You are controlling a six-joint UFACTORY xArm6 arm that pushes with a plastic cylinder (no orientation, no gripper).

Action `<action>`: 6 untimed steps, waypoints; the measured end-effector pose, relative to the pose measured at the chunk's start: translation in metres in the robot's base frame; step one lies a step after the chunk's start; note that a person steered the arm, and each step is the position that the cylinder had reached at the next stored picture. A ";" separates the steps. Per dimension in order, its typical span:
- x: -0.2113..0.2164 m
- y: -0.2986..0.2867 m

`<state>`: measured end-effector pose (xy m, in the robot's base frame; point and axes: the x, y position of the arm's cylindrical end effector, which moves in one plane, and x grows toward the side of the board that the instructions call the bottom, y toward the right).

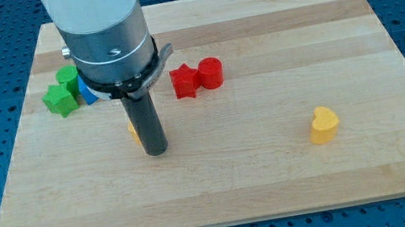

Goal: Slide the yellow hexagon to the green star

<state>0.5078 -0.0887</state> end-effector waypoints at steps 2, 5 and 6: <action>-0.029 0.000; -0.070 -0.036; -0.076 -0.055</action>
